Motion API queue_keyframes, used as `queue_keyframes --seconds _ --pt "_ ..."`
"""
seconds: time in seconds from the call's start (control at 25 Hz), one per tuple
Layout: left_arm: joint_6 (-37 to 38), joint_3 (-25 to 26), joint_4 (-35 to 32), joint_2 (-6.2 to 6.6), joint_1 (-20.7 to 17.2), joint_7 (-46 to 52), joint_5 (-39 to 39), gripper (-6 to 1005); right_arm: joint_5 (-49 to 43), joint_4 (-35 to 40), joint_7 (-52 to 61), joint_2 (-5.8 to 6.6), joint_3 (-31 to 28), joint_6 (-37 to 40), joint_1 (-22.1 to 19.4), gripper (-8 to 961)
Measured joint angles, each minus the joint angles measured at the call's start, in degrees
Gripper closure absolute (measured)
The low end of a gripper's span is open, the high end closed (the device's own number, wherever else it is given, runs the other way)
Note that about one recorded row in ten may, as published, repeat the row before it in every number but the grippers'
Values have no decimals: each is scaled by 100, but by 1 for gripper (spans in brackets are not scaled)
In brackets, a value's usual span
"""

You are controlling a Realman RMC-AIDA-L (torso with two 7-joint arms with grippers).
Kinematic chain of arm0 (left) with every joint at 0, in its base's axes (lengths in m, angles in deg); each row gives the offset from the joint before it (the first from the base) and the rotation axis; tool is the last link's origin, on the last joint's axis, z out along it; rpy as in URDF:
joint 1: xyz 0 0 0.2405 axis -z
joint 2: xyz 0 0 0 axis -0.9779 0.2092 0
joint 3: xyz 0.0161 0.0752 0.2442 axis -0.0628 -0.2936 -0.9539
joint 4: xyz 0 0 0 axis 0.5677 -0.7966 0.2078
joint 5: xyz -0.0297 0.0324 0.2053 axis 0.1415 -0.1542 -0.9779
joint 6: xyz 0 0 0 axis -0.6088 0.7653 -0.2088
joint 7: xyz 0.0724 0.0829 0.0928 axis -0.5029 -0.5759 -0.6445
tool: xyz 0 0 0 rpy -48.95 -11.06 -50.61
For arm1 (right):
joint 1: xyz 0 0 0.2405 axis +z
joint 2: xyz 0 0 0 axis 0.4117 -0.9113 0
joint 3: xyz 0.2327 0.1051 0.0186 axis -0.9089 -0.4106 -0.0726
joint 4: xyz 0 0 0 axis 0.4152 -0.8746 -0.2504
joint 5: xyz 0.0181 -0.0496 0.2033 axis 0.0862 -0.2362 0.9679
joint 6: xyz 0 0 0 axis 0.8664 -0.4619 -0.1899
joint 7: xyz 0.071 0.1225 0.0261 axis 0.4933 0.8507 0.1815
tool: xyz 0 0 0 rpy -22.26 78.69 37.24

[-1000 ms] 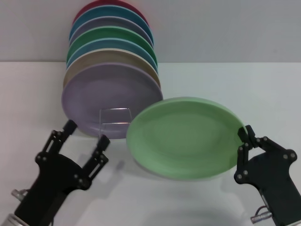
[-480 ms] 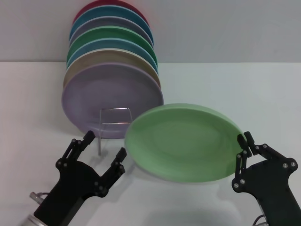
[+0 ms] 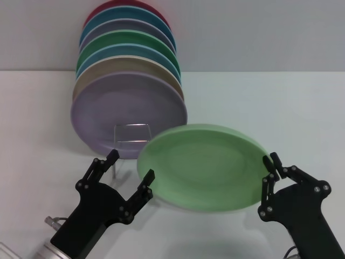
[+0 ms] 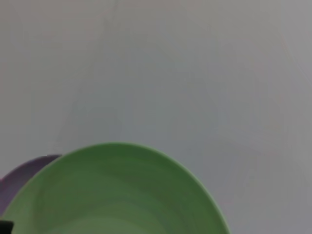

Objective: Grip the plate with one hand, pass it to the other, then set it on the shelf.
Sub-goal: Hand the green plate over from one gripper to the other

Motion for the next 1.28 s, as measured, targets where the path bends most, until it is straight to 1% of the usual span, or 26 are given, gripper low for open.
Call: queue_keyframes --seconds 0.28,0.64,1.12,1.28 --pt "-108 26 -38 0 109 -3 5 243 2 -8 -49 0 35 -79 20 933" --pt "-151 28 -45 0 139 -6 29 245 2 -27 -49 0 52 -92 60 933" --pt "-227 51 -48 0 184 -7 47 657 2 -42 -49 0 53 -150 85 933" --pt "-229 86 -49 0 185 -7 51 689 2 -42 -51 0 36 -151 83 933"
